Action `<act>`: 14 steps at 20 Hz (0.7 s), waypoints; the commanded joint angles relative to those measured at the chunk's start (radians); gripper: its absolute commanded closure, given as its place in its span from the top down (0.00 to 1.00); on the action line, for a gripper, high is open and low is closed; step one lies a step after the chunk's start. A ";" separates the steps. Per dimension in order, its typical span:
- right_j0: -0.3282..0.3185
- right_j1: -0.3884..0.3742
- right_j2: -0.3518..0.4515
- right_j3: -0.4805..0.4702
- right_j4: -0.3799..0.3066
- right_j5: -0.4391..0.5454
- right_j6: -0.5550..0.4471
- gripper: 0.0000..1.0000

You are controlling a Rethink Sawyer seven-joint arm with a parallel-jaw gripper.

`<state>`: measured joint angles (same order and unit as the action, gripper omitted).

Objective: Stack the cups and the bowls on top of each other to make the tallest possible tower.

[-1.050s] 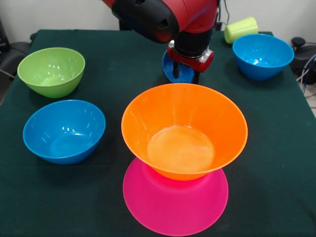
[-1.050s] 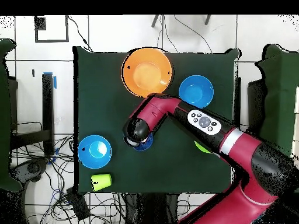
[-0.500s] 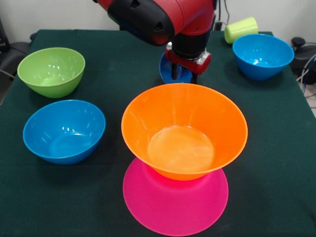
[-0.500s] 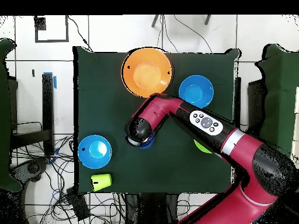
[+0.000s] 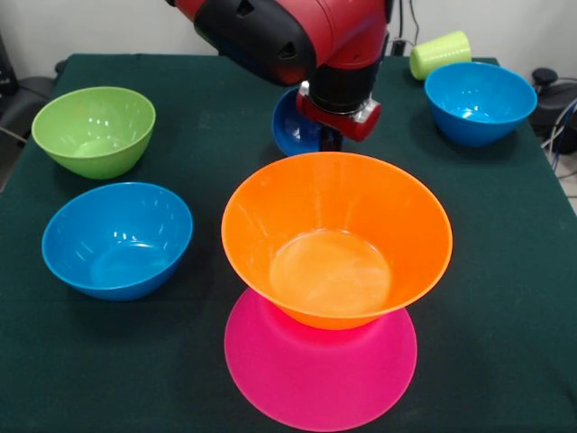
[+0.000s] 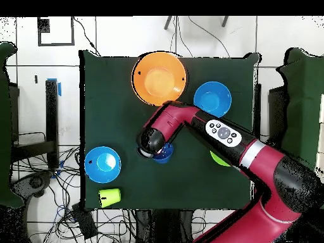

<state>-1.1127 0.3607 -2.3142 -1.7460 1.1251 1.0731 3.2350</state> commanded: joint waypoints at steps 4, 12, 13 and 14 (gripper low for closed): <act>0.007 0.075 -0.120 0.057 -0.039 -0.017 -0.226 0.00; 0.001 0.087 -0.111 0.061 -0.024 -0.001 -0.234 0.00; 0.001 0.087 -0.110 0.059 -0.024 0.002 -0.233 0.00; 0.000 0.087 -0.108 0.057 -0.025 0.004 -0.232 0.00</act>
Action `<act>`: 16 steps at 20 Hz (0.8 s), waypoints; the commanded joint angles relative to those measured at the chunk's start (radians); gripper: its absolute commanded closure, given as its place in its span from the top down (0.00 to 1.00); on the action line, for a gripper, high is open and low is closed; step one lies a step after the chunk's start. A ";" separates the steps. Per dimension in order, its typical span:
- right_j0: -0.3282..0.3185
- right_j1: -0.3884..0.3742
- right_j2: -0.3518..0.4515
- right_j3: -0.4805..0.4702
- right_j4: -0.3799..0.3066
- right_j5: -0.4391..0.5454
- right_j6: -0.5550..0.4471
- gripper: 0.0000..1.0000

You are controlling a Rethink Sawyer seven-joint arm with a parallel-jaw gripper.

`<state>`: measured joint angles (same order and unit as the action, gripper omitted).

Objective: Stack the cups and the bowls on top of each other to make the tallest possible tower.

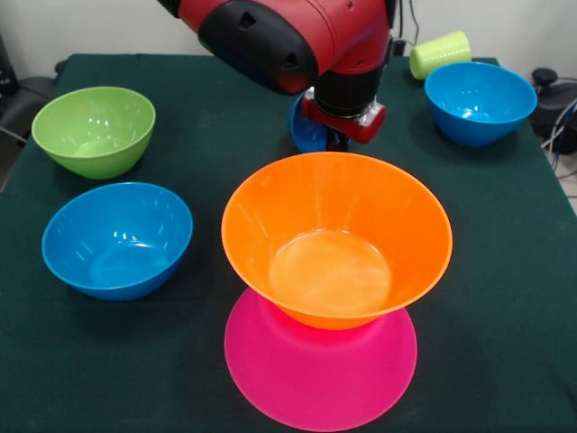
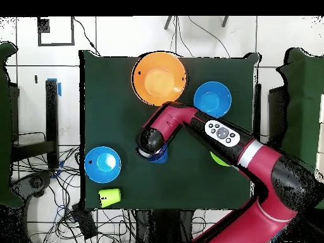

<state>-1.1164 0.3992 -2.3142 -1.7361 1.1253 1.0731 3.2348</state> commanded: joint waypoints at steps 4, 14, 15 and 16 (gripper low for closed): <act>-0.006 0.042 -0.103 0.021 -0.017 0.017 -0.214 0.00; 0.012 -0.033 -0.052 -0.080 0.063 0.113 -0.144 0.00; 0.015 -0.037 -0.048 -0.083 0.072 0.120 -0.139 0.00; 0.018 -0.042 -0.044 -0.086 0.077 0.125 -0.137 0.00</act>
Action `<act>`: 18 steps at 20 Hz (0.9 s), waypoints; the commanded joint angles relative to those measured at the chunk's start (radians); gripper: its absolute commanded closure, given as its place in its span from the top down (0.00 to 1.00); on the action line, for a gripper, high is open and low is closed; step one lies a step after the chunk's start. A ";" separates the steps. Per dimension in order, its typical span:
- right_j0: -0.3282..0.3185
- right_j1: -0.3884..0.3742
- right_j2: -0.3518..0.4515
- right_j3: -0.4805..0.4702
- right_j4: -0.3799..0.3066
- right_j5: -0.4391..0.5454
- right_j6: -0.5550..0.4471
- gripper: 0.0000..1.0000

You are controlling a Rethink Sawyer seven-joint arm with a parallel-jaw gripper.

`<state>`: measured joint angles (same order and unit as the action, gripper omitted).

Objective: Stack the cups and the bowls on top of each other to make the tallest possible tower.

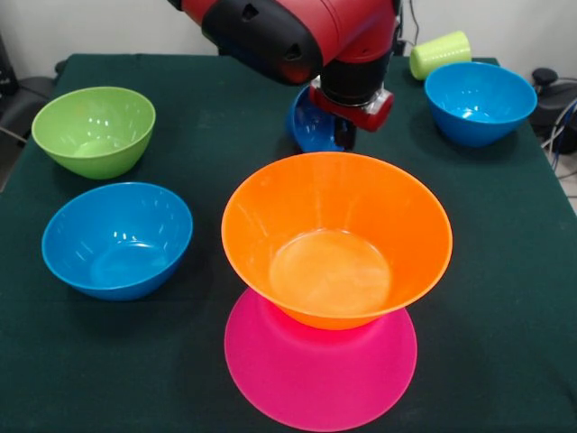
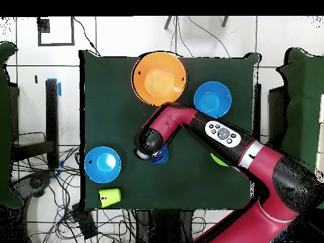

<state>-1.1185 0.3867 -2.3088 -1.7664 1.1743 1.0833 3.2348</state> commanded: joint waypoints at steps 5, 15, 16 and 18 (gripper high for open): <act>0.028 -0.049 -0.035 -0.073 0.058 0.133 -0.127 0.00; 0.039 -0.074 -0.033 -0.083 0.082 0.132 -0.115 0.00; 0.040 -0.075 -0.038 -0.083 0.078 0.126 -0.110 0.00; 0.042 -0.072 -0.046 -0.081 0.069 0.113 -0.101 0.00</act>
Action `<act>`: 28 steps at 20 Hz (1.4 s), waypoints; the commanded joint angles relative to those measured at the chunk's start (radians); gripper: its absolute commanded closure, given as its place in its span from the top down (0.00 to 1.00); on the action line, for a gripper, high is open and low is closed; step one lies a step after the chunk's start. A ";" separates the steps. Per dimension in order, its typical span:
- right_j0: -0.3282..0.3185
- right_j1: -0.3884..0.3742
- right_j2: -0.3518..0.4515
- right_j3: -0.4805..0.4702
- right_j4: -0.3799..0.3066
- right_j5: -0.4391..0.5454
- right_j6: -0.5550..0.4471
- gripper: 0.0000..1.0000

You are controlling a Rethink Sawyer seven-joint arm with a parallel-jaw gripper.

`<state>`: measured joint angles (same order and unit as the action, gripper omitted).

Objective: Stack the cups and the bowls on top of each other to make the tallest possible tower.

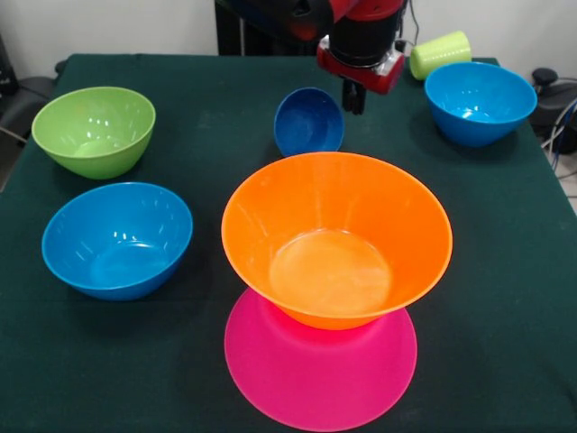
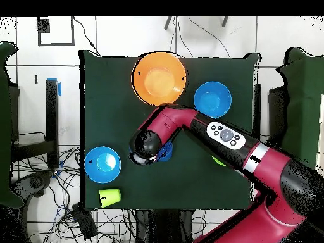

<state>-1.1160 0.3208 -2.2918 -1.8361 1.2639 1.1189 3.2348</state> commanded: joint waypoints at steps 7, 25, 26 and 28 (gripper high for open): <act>0.057 -0.039 -0.094 -0.042 -0.065 0.063 -0.012 0.00; 0.080 -0.081 -0.117 -0.076 -0.113 0.015 0.058 1.00; 0.081 -0.081 -0.117 -0.078 -0.116 0.012 0.066 1.00; 0.073 -0.071 -0.122 -0.081 -0.125 -0.005 0.069 1.00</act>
<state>-1.0925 0.2412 -2.2921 -1.9007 1.2236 1.1186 3.2348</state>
